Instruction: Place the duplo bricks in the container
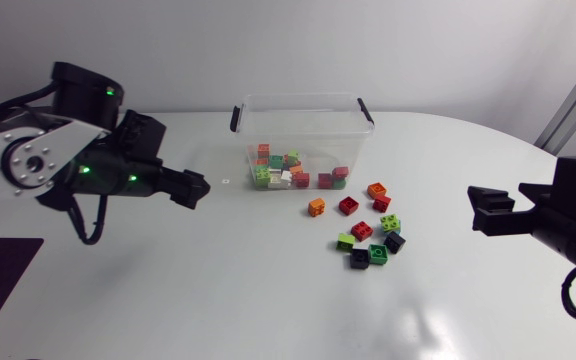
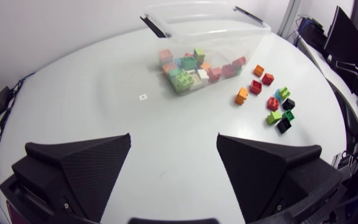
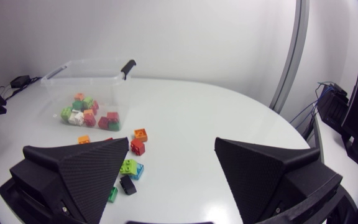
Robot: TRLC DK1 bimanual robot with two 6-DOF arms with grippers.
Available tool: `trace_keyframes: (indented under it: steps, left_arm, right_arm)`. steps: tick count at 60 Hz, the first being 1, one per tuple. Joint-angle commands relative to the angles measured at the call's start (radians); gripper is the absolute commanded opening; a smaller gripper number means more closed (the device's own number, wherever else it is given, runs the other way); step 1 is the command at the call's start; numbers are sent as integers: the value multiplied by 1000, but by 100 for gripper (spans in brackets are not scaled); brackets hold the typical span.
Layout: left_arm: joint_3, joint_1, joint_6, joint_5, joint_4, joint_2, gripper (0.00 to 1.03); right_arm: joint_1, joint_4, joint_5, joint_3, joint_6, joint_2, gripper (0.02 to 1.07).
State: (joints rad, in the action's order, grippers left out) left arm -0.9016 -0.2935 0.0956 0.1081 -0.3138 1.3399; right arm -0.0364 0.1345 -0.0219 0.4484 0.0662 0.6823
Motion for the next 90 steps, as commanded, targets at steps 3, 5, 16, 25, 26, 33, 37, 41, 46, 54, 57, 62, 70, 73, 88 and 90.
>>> trace_keyframes:
  steps: [3,5,16,25,26,33,37,41,46,54,57,62,70,73,88,90]
  left_arm:
    - [-117,-42,69,10,-64,131,96]
    - [-152,-61,98,16,-82,173,96]
    - [-275,-127,286,15,-148,341,95]
    - [-367,-167,340,15,-196,469,95]
    - [-384,-174,349,15,-206,489,95]
    - [-453,-193,369,18,-214,565,95]
    - [-514,-187,378,74,-235,616,95]
    - [-574,-184,382,100,-260,671,96]
    - [-617,-180,388,142,-272,706,97]
    - [-674,-197,388,174,-275,771,97]
    - [-681,-200,388,174,-275,778,96]
    - [-709,-208,388,189,-275,806,96]
    - [-744,-219,388,211,-275,834,96]
    - [-760,-223,388,211,-275,846,96]
    - [-858,-249,382,220,-274,940,93]
    - [-869,-253,380,220,-275,949,93]
  right_arm:
    - [-16,83,0,70,26,117,102]
    - [-17,97,0,81,26,141,102]
    - [-19,114,-38,78,55,218,102]
    - [-46,100,-150,70,75,322,102]
    - [-46,97,-153,70,76,329,102]
    - [-49,82,-164,82,113,407,102]
    - [-46,106,-136,111,218,462,97]
    - [-31,172,-113,144,299,527,96]
    - [-25,191,-78,148,379,603,94]
    - [-31,197,-176,165,396,674,98]
    - [-26,201,-191,167,396,669,102]
    - [10,194,-191,168,392,671,102]
    - [59,180,-185,191,373,723,101]
    - [75,168,-179,199,371,746,100]
    - [113,129,-135,246,345,832,97]
    - [115,129,-135,251,345,839,96]
